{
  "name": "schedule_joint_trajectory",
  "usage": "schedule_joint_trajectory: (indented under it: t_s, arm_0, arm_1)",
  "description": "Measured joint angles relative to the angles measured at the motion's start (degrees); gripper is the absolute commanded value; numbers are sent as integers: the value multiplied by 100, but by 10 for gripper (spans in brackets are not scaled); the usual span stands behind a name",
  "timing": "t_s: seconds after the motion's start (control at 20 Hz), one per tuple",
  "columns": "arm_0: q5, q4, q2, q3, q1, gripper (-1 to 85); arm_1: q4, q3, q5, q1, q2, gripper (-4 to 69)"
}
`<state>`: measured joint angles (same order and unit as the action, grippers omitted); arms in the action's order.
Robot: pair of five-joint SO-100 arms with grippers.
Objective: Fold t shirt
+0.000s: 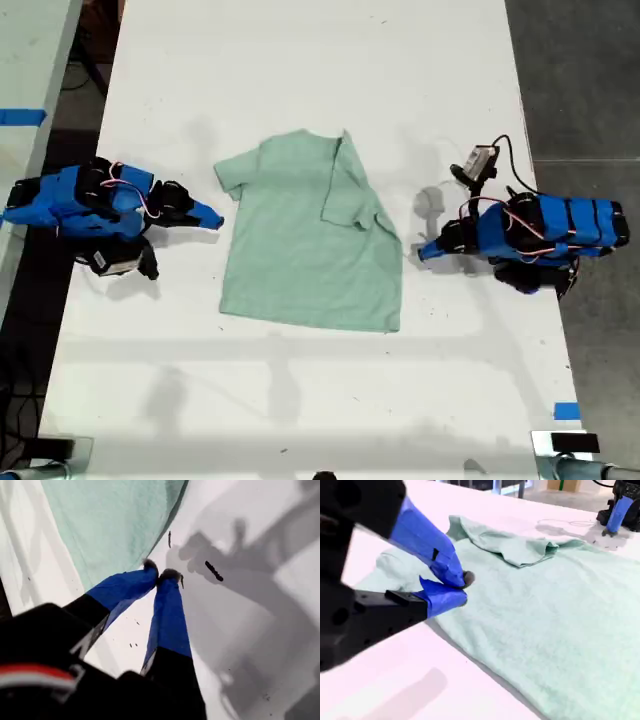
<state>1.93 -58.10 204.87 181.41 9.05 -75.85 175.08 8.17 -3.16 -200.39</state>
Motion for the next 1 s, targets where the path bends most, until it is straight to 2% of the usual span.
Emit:
schedule_joint_trajectory:
  t_s: [0.05,0.15,0.2,0.3,0.45,0.55,0.75,0.85,1.0]
  arm_0:
    - [-220,-193,-378,-360,158,-1]
    - [-1046,-729,-2206,-1793,853,159]
    - [-1564,-896,-3419,-2602,1257,192]
    - [-2575,-905,-5695,-3911,2171,202]
    - [-3797,-536,-8235,-4975,3586,197]
    - [-4087,-466,-9615,-5766,4236,192]
    - [-4131,-536,-11021,-6750,4298,171]
    - [-4104,-536,-11232,-6838,4315,-1]
    - [-4052,-624,-11496,-6987,4412,-1]
  arm_1:
    - [0,0,0,0,0,29]
    - [0,0,0,0,0,31]
    - [0,0,0,0,0,31]
    - [0,0,0,0,0,29]
    - [0,0,0,0,0,22]
    - [0,0,0,0,0,23]
    - [0,0,0,0,0,25]
    - [0,0,0,0,0,24]
    - [0,0,0,0,0,24]
